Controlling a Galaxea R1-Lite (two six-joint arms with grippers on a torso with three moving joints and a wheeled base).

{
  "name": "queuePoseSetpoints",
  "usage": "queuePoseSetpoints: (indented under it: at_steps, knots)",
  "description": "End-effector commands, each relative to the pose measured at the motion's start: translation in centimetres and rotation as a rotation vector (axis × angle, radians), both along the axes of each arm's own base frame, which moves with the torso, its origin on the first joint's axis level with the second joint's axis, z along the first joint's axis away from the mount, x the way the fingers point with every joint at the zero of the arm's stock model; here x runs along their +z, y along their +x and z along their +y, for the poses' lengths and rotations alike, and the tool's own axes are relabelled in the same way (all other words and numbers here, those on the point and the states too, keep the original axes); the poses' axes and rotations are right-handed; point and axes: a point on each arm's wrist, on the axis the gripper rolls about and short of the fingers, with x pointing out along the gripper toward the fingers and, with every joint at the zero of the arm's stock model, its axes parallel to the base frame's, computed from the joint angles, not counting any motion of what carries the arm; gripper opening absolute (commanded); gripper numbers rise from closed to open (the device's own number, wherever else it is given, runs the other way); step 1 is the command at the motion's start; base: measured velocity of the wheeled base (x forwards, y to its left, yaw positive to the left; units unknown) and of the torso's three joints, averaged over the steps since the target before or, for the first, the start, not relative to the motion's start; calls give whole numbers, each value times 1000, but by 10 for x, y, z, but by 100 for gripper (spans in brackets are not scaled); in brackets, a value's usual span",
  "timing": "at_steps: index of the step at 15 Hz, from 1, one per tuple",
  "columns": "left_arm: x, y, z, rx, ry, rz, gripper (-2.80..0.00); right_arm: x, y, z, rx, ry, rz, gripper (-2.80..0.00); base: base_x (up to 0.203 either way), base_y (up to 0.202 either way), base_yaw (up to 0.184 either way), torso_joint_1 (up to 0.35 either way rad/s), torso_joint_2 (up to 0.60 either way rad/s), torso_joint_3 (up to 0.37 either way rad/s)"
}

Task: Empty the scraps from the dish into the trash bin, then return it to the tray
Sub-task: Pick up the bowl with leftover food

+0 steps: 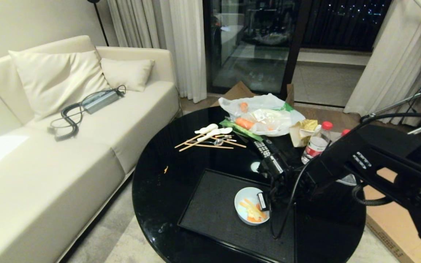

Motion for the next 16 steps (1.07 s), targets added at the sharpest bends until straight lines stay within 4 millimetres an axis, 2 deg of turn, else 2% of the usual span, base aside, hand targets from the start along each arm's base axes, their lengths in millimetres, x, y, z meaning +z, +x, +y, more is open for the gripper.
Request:
queuePoseSetpoints:
  at_steps: [1, 7, 9, 13, 16]
  knots:
    - [0, 0, 0, 1, 0, -1, -280, 5, -1, 0, -12, 9, -5, -280, 0, 0, 0, 0, 0, 0]
    - [0, 0, 0, 1, 0, -1, -280, 33, -3, -5, -108, 83, -43, -280, 0, 0, 0, 0, 0, 0]
    - [0, 0, 0, 1, 0, -1, -280, 43, -2, -16, -153, 102, -55, -280, 0, 0, 0, 0, 0, 0]
    - [0, 0, 0, 1, 0, -1, -280, 56, -14, -41, -201, 98, -52, -280, 0, 0, 0, 0, 0, 0]
    - [0, 0, 0, 1, 0, -1, -280, 65, -24, -74, -277, 93, -50, -280, 0, 0, 0, 0, 0, 0]
